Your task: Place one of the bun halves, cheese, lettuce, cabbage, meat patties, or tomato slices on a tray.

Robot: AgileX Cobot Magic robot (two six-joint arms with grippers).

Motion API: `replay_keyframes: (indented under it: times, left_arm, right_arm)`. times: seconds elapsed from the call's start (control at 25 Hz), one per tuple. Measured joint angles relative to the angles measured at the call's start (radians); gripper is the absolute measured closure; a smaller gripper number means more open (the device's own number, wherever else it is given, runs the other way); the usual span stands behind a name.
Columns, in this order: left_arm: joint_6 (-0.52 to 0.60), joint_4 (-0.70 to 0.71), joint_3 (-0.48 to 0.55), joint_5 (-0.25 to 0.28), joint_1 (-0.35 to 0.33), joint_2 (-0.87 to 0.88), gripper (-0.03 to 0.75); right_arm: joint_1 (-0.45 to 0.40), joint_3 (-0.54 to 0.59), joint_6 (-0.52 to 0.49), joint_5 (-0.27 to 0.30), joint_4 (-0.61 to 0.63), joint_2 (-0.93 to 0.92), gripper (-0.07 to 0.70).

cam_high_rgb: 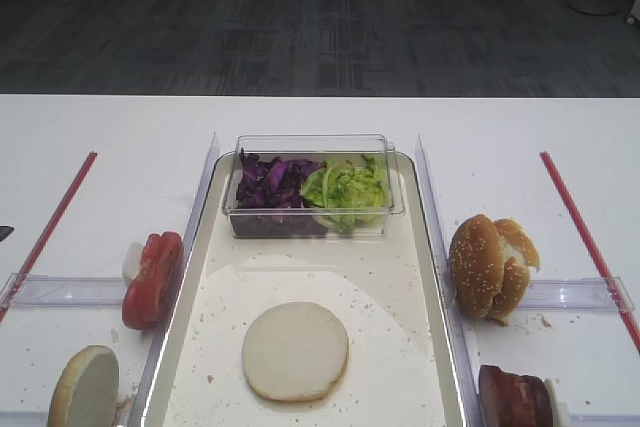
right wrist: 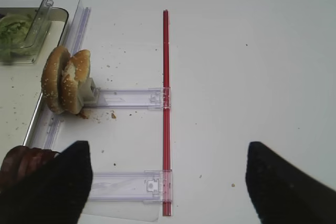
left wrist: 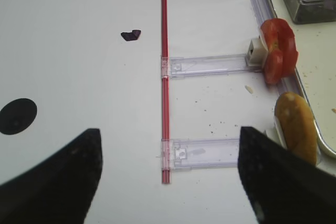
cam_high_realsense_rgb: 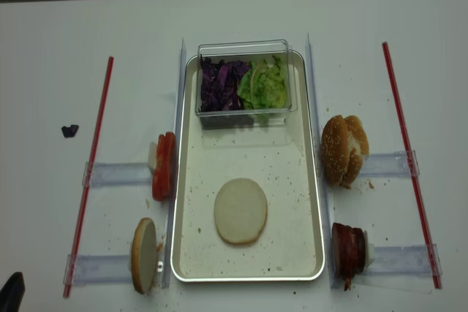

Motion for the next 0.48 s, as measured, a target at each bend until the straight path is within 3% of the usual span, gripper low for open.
replay_keyframes:
  times: [0.48]
  left_arm:
    - [0.000,0.000,0.000,0.000,0.000,0.000,0.223]
  right_arm:
    - [0.000,0.000,0.000,0.000,0.000,0.000,0.017]
